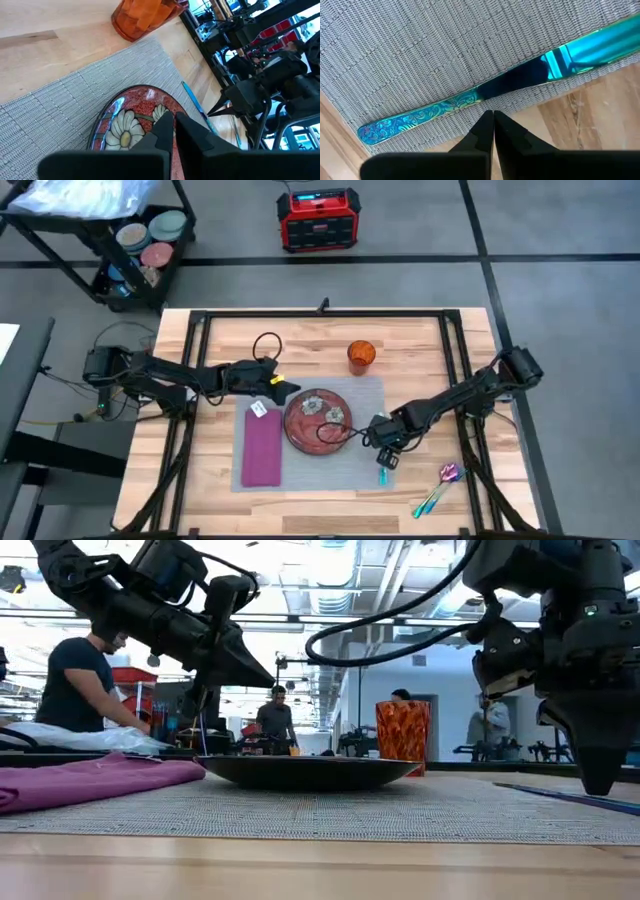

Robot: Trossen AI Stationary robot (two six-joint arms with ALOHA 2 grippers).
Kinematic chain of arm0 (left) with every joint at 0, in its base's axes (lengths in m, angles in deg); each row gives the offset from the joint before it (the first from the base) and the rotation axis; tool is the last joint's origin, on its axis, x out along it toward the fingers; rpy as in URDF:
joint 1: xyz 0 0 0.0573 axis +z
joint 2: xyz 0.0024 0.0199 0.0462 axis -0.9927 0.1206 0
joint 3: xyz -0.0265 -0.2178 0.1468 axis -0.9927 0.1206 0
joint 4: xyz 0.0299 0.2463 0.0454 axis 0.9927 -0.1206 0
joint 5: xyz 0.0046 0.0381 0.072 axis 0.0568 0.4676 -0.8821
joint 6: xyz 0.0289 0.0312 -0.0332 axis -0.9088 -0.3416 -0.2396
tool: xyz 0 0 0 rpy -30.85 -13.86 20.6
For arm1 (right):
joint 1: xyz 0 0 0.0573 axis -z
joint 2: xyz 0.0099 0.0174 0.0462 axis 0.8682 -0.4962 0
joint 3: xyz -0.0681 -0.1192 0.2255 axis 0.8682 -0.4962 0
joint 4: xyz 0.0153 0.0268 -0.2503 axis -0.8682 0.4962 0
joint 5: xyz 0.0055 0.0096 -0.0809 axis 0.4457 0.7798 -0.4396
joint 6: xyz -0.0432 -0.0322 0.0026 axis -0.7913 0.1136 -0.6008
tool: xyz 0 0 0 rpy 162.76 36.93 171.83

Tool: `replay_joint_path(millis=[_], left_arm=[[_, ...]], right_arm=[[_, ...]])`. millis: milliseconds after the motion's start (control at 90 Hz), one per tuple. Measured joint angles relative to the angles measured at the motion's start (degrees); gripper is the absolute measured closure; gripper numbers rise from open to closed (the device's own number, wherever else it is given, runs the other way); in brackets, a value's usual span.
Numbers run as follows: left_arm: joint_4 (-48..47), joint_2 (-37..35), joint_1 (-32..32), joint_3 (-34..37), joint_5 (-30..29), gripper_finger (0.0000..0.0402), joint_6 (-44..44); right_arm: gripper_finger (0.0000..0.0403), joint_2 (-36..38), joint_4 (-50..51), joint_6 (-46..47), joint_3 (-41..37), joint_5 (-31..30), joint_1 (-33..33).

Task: Set table place
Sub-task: Adjust the blue knife on the table mat

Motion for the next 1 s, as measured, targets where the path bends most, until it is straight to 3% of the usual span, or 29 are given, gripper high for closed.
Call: replay_joint_path(millis=[1000], left_arm=[[-2.6,0.0,0.0,0.0,-2.0,0.0401,-0.4]], right_arm=[[0.0403,0.1,-5.1,-4.5,-0.7,-0.8,7.5]])
